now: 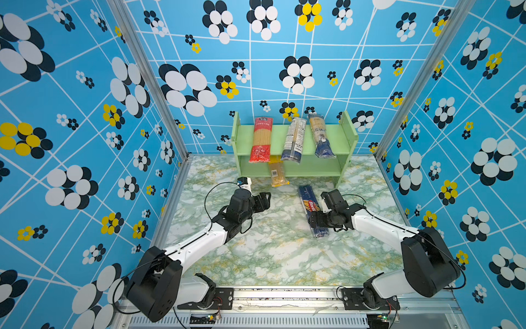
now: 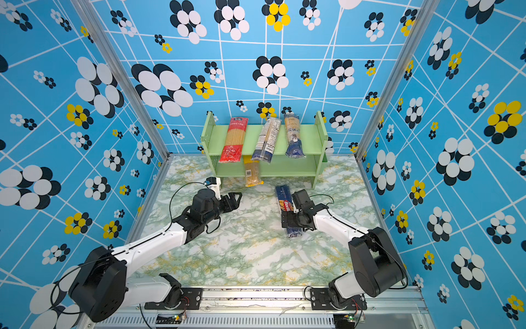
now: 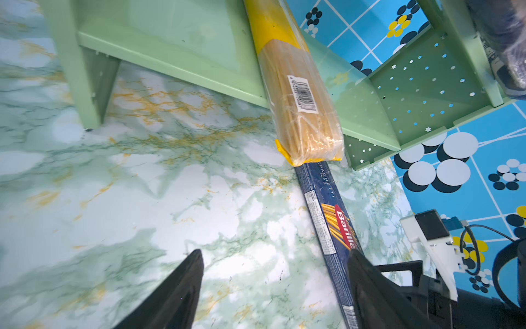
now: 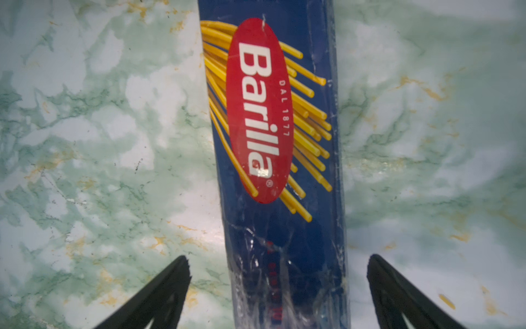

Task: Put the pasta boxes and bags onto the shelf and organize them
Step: 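Open the left gripper and draw back while the right gripper lowers onto the Barilla box, then close the right gripper around the Barilla box and lift its end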

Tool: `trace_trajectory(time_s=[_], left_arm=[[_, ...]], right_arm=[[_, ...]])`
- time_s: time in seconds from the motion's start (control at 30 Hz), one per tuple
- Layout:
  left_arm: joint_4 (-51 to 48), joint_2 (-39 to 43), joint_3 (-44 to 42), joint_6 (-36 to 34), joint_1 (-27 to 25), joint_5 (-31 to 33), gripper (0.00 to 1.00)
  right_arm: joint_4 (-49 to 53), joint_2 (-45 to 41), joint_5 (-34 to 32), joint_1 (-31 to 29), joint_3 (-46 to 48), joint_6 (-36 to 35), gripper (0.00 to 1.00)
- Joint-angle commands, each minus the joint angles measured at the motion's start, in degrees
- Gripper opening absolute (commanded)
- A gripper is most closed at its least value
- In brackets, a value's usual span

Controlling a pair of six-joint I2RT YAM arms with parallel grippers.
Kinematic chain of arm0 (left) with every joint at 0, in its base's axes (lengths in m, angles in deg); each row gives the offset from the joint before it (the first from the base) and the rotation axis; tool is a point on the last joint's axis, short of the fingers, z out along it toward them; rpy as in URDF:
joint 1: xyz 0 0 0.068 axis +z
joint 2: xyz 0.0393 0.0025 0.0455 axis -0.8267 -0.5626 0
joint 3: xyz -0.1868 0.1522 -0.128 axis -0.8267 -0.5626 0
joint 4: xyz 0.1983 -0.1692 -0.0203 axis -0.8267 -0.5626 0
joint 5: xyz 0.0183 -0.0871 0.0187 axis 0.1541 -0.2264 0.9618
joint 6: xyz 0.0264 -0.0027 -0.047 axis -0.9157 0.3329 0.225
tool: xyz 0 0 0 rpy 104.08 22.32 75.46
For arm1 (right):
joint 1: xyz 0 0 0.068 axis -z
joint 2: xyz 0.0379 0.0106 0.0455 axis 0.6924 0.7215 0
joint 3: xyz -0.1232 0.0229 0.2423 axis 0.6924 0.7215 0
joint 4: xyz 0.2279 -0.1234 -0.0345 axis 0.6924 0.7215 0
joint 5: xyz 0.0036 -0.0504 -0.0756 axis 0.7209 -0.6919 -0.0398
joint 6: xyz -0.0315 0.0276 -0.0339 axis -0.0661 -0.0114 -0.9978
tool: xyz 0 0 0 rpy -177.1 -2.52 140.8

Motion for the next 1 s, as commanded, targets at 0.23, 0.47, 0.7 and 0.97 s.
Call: trace_trajectory(time_s=[0.23,0.47,0.7,0.97], left_arm=[[-14.29,18.73,-8.75,-7.13,2.59,7.69,0.91],[-16.62,24.54,-12.07,-10.51,5.84,6.26,0.94],[-17.11,26.26,-13.57,-12.22,7.75,5.36,0.96],[-15.80,25.82,-14.22,-11.43,8.69,3.55,0.97]], right_arm=[[-4.10,3.82,-0.28,0.34,1.38,-0.57,0.99],[-5.37,4.39,-0.33,0.34,2.28,-0.17,0.99],[-7.39,6.05,0.54,0.24,2.73,0.18,0.99],[-9.01,7.77,-0.61,-0.70,3.71,0.47,0.97]])
